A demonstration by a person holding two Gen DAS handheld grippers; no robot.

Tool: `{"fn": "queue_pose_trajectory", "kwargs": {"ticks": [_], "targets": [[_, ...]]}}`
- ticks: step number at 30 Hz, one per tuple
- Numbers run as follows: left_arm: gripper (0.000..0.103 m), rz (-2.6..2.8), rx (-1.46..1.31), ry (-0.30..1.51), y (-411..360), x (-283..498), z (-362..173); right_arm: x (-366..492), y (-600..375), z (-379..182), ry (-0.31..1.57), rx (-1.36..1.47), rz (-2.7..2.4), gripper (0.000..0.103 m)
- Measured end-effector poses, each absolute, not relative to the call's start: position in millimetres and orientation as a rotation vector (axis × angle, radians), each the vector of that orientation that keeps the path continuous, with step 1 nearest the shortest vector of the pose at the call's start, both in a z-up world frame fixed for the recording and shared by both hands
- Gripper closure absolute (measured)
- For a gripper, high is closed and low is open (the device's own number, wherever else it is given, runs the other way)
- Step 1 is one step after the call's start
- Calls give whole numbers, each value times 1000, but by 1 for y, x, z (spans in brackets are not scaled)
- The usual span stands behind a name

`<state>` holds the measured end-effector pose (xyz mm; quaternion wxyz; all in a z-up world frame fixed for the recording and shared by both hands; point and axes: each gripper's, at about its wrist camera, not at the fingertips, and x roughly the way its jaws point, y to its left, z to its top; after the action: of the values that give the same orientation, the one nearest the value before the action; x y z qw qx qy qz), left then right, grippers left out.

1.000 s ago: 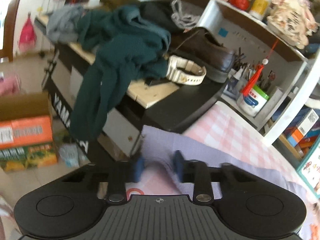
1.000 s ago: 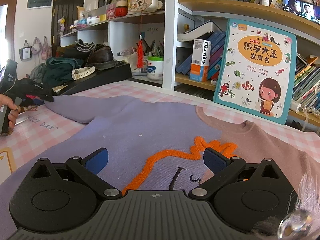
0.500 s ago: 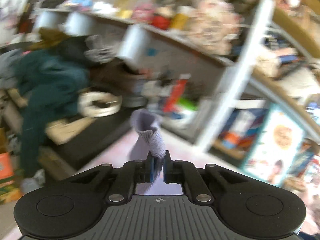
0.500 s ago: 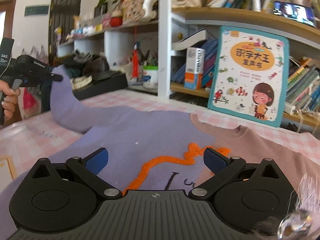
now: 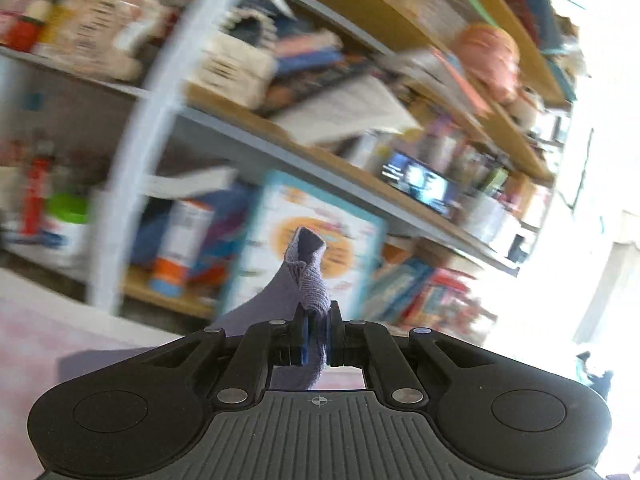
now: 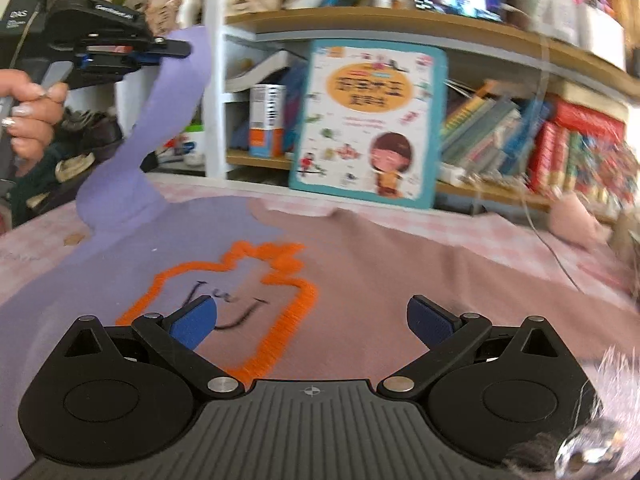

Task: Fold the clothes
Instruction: 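Lift the lavender sleeve with the left gripper and fold it across the sweater body, then open the left gripper to release the folded lavender sleeve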

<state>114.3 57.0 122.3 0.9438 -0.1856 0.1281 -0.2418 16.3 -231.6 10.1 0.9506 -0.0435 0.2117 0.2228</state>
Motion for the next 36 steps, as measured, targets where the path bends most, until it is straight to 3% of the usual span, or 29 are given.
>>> {"fn": "queue_pose_trajectory", "kwargs": {"ticks": [10, 12, 15, 16, 17, 28, 33, 36], "targets": [[96, -630, -345, 461, -46, 149, 82, 12, -273, 7, 475, 86, 409, 1], [92, -615, -321, 523, -57, 153, 68, 11, -276, 7, 478, 90, 410, 1], [64, -646, -318, 575, -64, 150, 60, 9, -278, 5, 485, 91, 409, 1], [42, -662, -319, 579, -64, 148, 59, 8, -279, 5, 487, 92, 408, 1], [28, -672, -315, 572, -63, 144, 61, 8, -280, 4, 489, 92, 407, 1], [28, -425, 61, 490, -3, 65, 60, 9, -295, 7, 482, 102, 311, 1], [26, -254, 60, 534, 44, 40, 42, 10, -301, 10, 471, 97, 254, 7], [26, -200, 16, 554, 66, 34, 33, 12, -304, 13, 468, 80, 225, 18]]}}
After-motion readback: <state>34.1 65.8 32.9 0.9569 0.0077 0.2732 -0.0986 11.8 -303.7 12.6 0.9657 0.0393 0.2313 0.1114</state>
